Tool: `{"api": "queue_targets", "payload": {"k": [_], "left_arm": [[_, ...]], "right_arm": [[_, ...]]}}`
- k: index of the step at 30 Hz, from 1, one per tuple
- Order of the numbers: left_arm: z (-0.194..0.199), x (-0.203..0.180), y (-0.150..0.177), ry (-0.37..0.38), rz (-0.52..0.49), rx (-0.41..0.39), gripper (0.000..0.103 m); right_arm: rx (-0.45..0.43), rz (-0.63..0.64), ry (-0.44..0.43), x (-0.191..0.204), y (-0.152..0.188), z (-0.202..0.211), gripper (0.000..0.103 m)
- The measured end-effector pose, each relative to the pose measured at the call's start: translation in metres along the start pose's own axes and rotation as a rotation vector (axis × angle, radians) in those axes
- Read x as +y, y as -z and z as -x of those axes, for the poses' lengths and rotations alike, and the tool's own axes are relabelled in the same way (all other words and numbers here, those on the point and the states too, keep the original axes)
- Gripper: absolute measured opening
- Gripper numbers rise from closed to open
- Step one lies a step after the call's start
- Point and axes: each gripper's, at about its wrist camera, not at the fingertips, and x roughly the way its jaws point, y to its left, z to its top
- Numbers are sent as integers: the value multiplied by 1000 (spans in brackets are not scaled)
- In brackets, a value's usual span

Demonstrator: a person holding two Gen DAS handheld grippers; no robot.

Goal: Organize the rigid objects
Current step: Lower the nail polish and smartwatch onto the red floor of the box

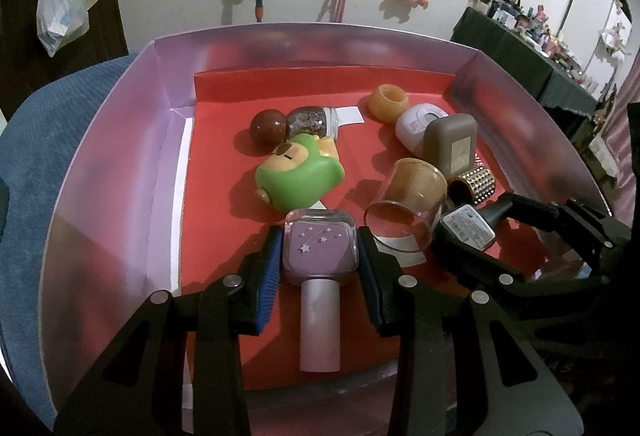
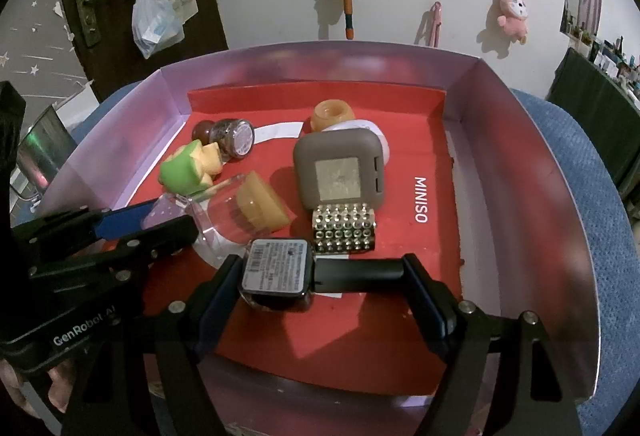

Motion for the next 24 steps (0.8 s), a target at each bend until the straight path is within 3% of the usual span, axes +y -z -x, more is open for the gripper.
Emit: {"api": "queue_targets", "payload": {"k": [9, 24], "left_arm": [[2, -5, 5, -38, -9, -13, 35], [11, -2, 8, -38, -11, -26, 35]], "right_arm": [[-1, 2, 5, -1, 1, 0, 81], [-3, -13, -11, -2, 4, 4, 81]]}}
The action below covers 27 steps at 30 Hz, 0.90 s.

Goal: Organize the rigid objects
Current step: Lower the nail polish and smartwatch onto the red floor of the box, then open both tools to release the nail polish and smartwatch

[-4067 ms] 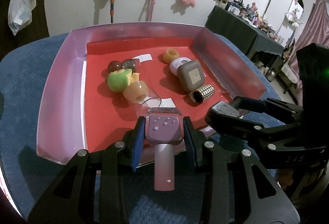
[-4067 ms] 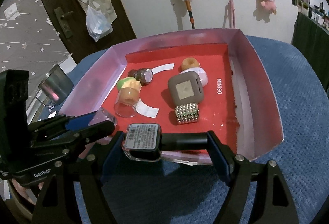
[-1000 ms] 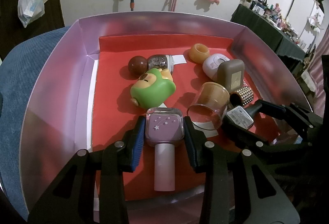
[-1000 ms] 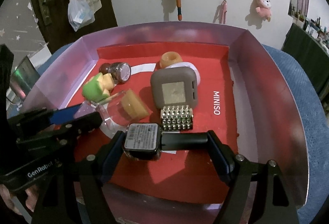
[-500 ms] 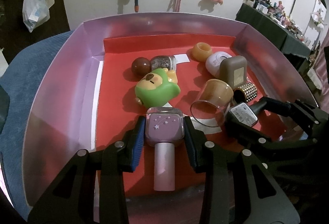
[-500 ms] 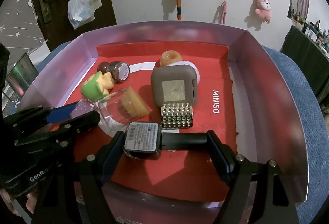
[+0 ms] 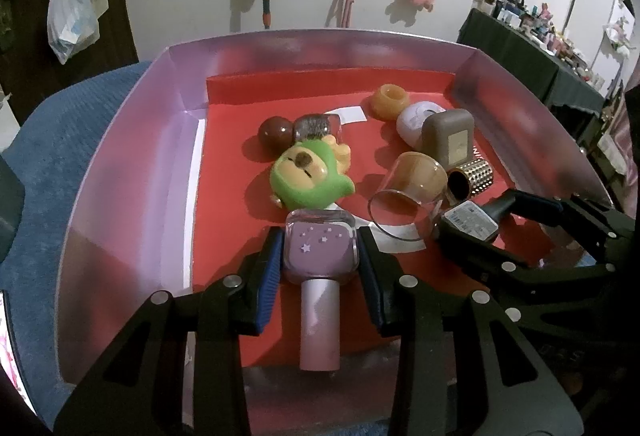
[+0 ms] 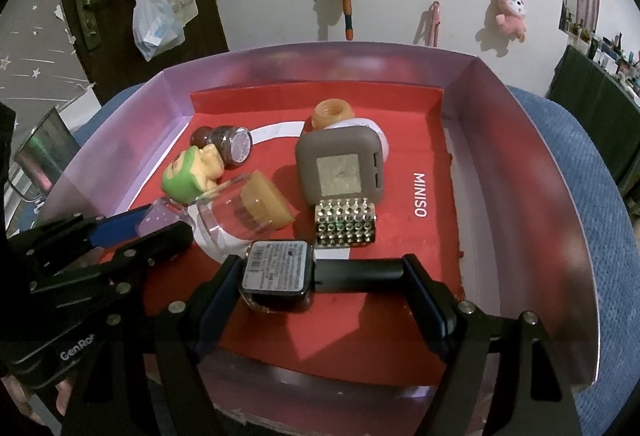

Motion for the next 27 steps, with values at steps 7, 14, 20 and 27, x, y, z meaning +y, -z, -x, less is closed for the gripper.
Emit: {"api": "queue_targets", "payload": {"k": [7, 14, 20, 27], "left_arm": [[17, -1, 0, -13, -2, -47, 44], [29, 3, 3, -21, 15, -72, 60], [40, 3, 4, -33, 20, -94, 68], [57, 3, 9, -55, 19, -133, 82]], "right_arm": [[1, -7, -14, -2, 3, 5, 81], [-16, -13, -29, -1, 7, 15, 81], [-63, -16, -47, 2, 8, 37, 86], [-93, -22, -66, 3, 11, 54, 89]]}}
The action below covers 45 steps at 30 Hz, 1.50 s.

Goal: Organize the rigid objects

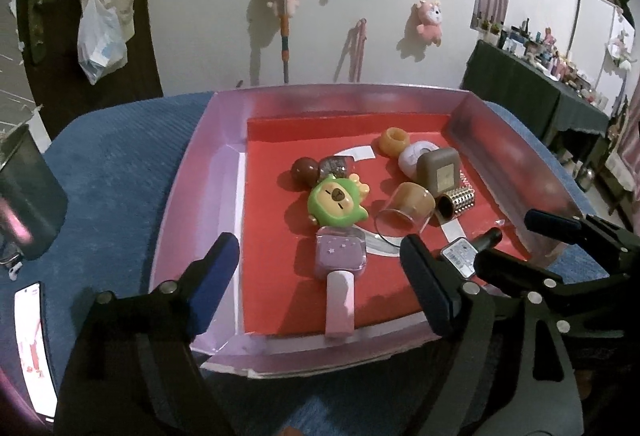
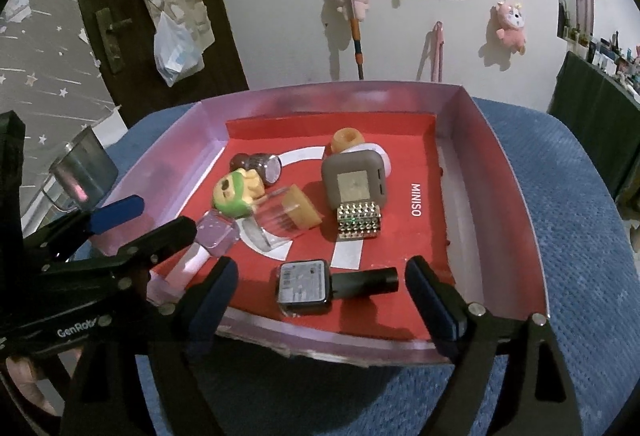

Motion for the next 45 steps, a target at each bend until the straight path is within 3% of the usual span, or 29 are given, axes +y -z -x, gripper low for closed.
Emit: {"api": "queue_targets", "payload": {"k": [5, 9, 23, 31, 45], "left_arm": [[8, 5, 2, 1, 12, -12, 83], [15, 8, 6, -7, 16, -31, 97], [18, 10, 33, 36, 3, -44, 97], [13, 7, 41, -1, -17, -39, 97], [8, 4, 45, -14, -25, -26, 98]], "right_arm": [[-21, -12, -10, 0, 2, 10, 92], [-48, -27, -11, 0, 7, 19, 96], [-144, -71, 86, 2, 33, 27, 102], [-157, -20, 151, 11, 41, 21, 102], [-148, -4, 166, 15, 44, 18, 103]]}}
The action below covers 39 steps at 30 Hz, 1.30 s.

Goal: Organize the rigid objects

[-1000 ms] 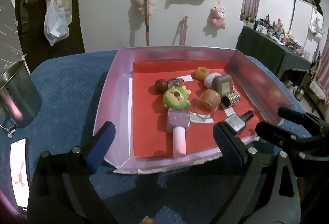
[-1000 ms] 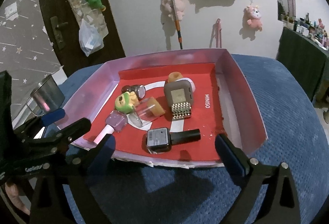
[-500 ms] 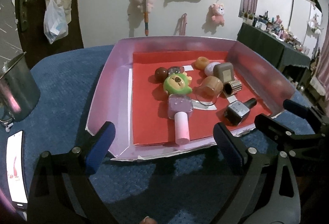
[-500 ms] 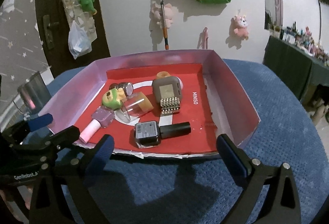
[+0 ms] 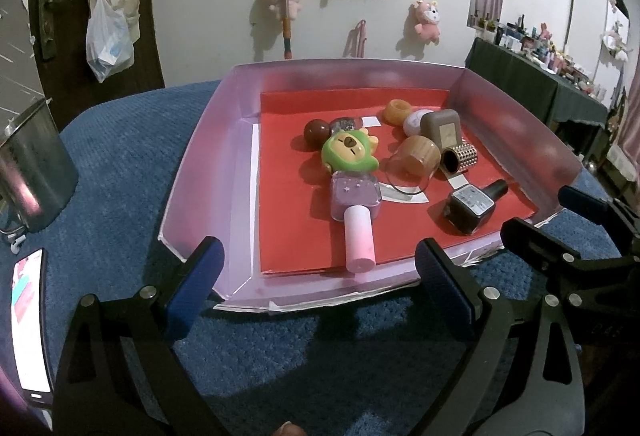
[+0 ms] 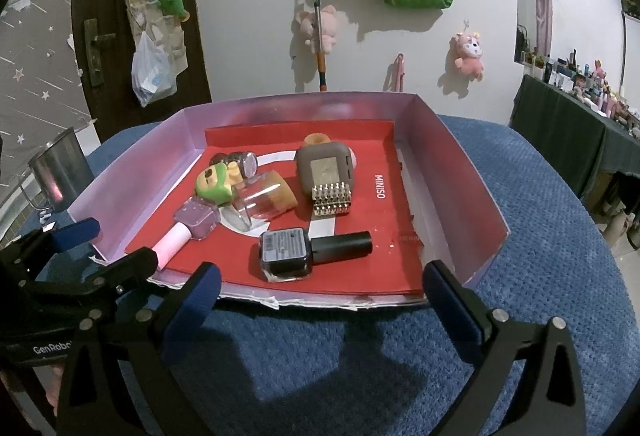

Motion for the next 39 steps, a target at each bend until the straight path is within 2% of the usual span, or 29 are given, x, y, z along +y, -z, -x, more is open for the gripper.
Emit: {"api": "queue_targets", "payload": {"k": [33, 39], "left_arm": [[9, 3, 3, -9, -11, -2, 98], [21, 3, 4, 20, -7, -6, 98]], "right_arm": [[18, -29, -13, -8, -3, 7, 103], [20, -34, -37, -10, -6, 21, 103]]}}
